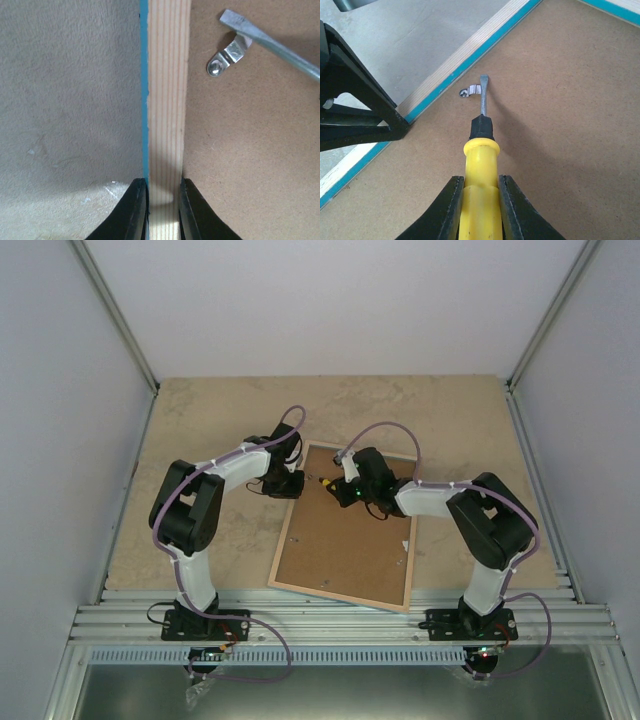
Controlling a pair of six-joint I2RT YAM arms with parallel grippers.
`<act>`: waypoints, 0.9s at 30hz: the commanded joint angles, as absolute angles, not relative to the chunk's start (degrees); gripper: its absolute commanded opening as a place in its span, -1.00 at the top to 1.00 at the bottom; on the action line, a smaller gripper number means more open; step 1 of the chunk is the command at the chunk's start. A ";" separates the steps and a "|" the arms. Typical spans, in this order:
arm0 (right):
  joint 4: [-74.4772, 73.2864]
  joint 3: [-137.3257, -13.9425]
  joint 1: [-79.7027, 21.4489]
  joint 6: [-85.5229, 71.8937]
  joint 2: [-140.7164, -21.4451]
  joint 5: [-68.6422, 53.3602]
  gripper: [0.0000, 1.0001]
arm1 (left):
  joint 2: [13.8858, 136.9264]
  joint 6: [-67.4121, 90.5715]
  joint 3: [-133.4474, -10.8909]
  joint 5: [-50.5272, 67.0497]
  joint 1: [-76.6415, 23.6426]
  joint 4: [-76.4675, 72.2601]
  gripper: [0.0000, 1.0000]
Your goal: Take the photo out of the frame
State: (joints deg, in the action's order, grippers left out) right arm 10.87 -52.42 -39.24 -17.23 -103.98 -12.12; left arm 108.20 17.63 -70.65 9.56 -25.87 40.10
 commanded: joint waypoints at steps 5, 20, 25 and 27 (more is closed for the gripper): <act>3.81 -54.54 -39.33 -14.17 -102.37 -13.38 0.99 | 108.93 18.36 -70.40 8.95 -25.58 42.06 1.00; 0.78 -54.43 -39.22 -14.28 -99.23 -13.53 0.99 | 108.86 18.73 -70.47 7.92 -25.58 42.10 1.00; 6.05 -50.56 -38.64 -16.35 -94.90 -11.46 0.99 | 108.18 20.21 -69.45 8.59 -25.47 40.87 1.00; 7.40 -49.12 -38.33 -17.19 -93.48 -9.93 0.99 | 107.39 21.65 -68.68 10.58 -25.49 39.63 1.00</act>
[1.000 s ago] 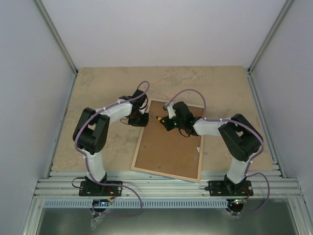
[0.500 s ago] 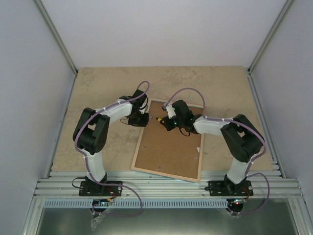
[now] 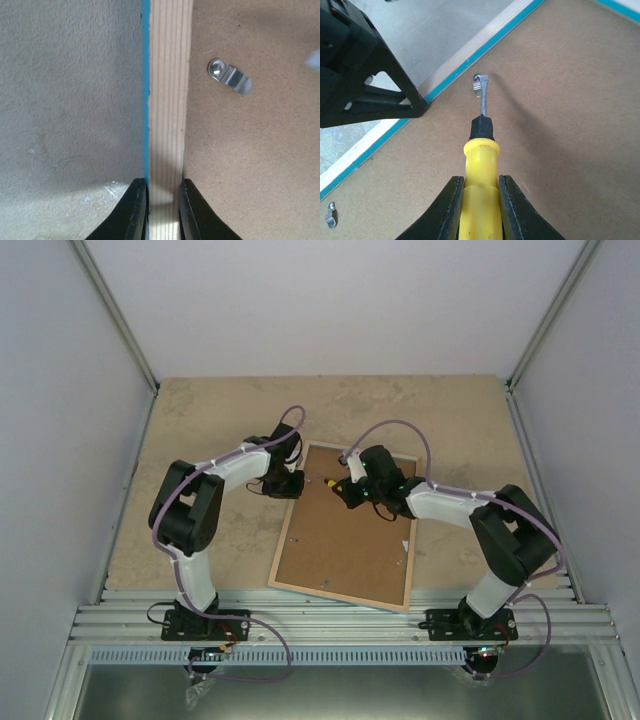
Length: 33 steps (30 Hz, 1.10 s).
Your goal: Take the photo out of the frame
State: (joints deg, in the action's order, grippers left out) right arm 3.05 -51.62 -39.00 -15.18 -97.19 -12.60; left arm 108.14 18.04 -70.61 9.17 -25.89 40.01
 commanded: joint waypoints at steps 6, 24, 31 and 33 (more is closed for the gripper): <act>11.88 -44.91 -36.19 -20.02 -90.07 -8.27 0.99 | 100.53 29.20 -63.51 8.42 -25.17 34.70 1.00; 14.04 -43.11 -34.81 -21.40 -88.51 -9.85 0.99 | 79.33 47.61 -41.49 8.92 -25.31 22.24 0.59; 14.58 -42.74 -34.59 -21.38 -88.03 -10.14 0.99 | 83.22 33.75 -53.76 0.37 -24.48 33.07 -0.16; 14.75 -42.65 -34.49 -21.43 -87.94 -10.13 0.99 | 86.02 28.13 -58.23 -0.40 -24.44 34.89 -0.27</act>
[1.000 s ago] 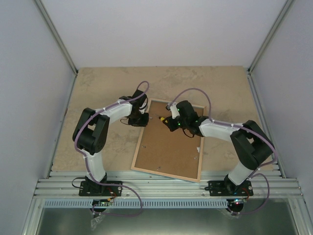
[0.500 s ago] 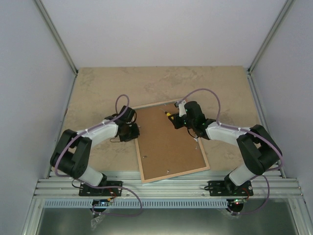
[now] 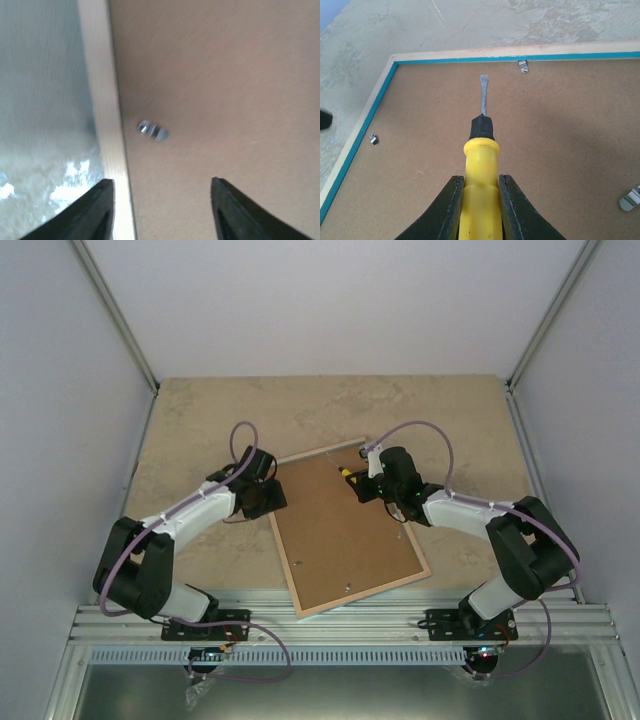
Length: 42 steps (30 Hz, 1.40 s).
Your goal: Take the photo out of the frame
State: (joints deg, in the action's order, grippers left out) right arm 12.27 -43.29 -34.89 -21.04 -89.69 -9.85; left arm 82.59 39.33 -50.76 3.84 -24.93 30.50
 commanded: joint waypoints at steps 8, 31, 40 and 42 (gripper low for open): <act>14.97 -42.37 -34.28 -20.96 -87.73 -9.75 0.99 | 99.50 11.40 -74.90 -0.72 -24.43 36.38 -0.34; 14.97 -42.63 -34.20 -20.59 -88.19 -10.71 0.99 | 129.47 -6.95 -100.87 7.10 -23.48 40.90 -0.52; 14.85 -42.98 -34.19 -20.65 -88.75 -11.31 0.99 | 131.46 -6.04 -100.96 6.67 -23.29 41.53 -0.19; 14.77 -42.93 -34.19 -20.62 -88.73 -11.33 0.99 | 131.12 -5.74 -100.60 6.42 -23.21 41.80 -0.05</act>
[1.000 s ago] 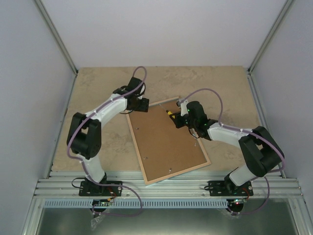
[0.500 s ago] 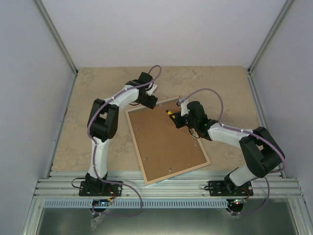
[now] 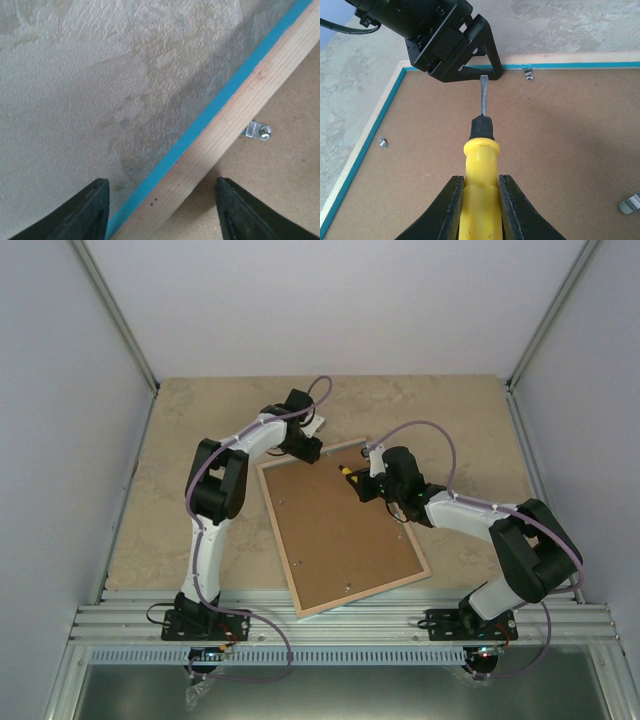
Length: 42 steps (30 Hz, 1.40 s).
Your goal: Take the photo out of the frame
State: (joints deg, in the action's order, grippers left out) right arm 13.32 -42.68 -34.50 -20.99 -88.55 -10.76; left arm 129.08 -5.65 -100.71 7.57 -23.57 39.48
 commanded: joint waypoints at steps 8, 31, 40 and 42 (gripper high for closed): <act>14.60 -43.15 -34.19 -20.58 -88.90 -11.60 0.99 | 128.99 -3.70 -99.03 6.17 -21.83 42.51 0.38; 13.05 -45.02 -34.19 -19.81 -91.31 -13.89 0.99 | 118.39 9.35 -83.96 7.99 -21.01 46.06 0.60; 12.27 -46.46 -34.75 -19.01 -93.32 -15.53 0.99 | 112.10 17.25 -72.62 12.18 -21.18 41.45 0.64; 11.77 -47.05 -35.14 -18.68 -94.30 -15.80 0.99 | 109.84 18.55 -70.09 13.30 -21.26 40.13 0.64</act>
